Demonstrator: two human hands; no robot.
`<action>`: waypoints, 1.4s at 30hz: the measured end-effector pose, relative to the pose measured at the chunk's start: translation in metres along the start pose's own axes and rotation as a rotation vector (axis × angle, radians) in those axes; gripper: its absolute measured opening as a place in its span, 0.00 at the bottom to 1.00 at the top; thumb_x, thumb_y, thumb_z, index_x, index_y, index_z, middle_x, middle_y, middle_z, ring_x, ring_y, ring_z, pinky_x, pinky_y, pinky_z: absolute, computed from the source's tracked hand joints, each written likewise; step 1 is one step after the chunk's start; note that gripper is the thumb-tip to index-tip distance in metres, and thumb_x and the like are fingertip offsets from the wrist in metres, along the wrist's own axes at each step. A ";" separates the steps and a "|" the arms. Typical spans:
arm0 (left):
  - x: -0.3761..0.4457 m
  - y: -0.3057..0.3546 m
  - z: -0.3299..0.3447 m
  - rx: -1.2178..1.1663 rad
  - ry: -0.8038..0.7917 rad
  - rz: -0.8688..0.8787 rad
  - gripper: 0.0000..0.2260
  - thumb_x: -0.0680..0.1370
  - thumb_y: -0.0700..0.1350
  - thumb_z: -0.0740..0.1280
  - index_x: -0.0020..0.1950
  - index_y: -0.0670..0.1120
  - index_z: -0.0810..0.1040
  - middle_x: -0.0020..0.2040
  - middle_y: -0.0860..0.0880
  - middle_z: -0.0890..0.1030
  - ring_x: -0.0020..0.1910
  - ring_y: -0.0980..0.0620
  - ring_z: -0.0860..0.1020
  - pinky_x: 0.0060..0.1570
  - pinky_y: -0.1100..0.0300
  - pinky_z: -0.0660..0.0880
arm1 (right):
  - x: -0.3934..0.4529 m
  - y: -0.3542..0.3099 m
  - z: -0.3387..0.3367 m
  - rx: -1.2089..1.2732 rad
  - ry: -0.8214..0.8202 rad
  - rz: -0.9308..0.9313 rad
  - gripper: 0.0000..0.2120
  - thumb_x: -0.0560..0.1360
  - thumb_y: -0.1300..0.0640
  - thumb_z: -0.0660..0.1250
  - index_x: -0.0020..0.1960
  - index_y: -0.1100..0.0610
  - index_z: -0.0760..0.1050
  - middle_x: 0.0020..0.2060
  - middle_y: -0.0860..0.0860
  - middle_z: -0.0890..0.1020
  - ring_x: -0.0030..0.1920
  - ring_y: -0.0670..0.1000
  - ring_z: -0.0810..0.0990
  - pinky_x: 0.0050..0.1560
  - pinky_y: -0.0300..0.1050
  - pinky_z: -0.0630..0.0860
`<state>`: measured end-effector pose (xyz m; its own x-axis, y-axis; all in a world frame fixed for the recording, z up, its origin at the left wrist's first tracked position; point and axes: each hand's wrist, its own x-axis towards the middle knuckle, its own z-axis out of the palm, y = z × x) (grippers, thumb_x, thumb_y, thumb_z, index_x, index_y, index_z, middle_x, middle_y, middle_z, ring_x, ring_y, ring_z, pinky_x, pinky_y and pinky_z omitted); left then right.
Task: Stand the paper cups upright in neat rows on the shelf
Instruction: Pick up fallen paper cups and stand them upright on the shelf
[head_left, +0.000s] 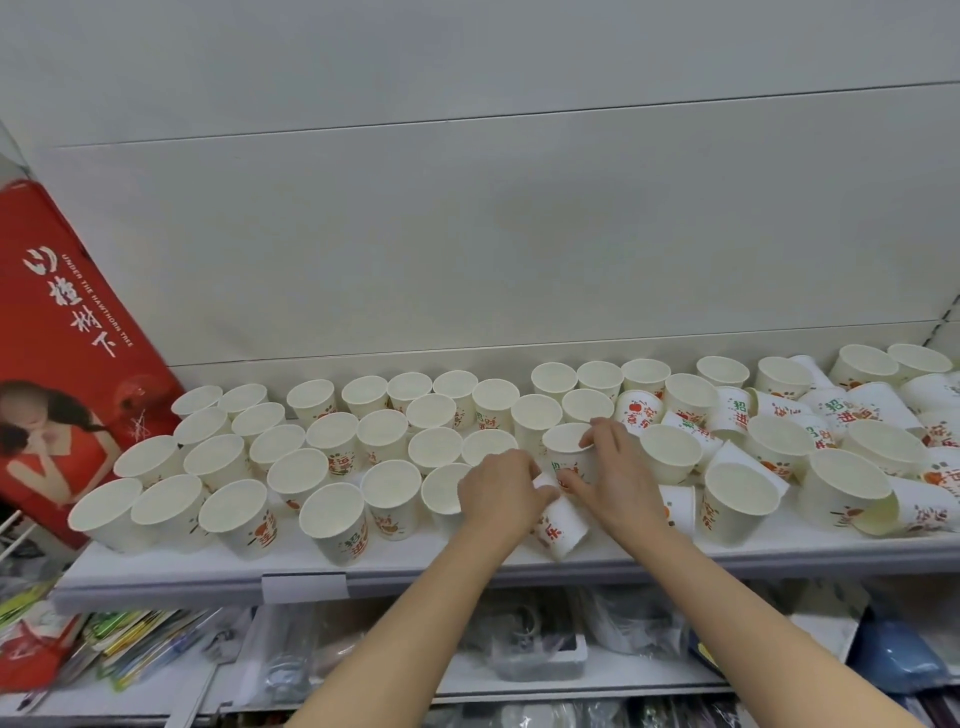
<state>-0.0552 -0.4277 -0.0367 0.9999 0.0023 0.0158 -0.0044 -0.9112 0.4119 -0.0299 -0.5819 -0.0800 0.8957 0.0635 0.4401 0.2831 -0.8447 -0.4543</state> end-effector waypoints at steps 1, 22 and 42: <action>-0.001 -0.002 -0.005 -0.030 0.012 -0.003 0.12 0.73 0.56 0.70 0.54 0.54 0.80 0.52 0.53 0.83 0.54 0.49 0.79 0.46 0.57 0.72 | 0.000 0.000 0.000 -0.004 -0.004 -0.006 0.21 0.68 0.51 0.74 0.53 0.57 0.68 0.51 0.50 0.72 0.48 0.53 0.72 0.43 0.48 0.73; -0.037 -0.024 0.022 0.056 0.512 0.500 0.15 0.68 0.53 0.77 0.53 0.51 0.82 0.48 0.53 0.81 0.45 0.50 0.76 0.38 0.58 0.74 | -0.043 0.001 -0.024 -0.279 0.154 -0.182 0.16 0.68 0.52 0.75 0.54 0.55 0.78 0.52 0.50 0.81 0.53 0.54 0.77 0.52 0.49 0.72; -0.016 0.091 0.054 0.375 0.129 0.728 0.03 0.75 0.47 0.71 0.48 0.51 0.81 0.67 0.50 0.72 0.64 0.47 0.70 0.55 0.53 0.74 | -0.076 0.143 -0.111 -0.208 0.130 -0.209 0.16 0.70 0.55 0.74 0.55 0.55 0.77 0.52 0.50 0.80 0.53 0.56 0.74 0.50 0.54 0.74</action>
<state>-0.0703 -0.5334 -0.0488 0.7390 -0.6150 0.2750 -0.6219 -0.7797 -0.0727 -0.0951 -0.7659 -0.0924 0.7703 0.1900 0.6087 0.3681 -0.9120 -0.1812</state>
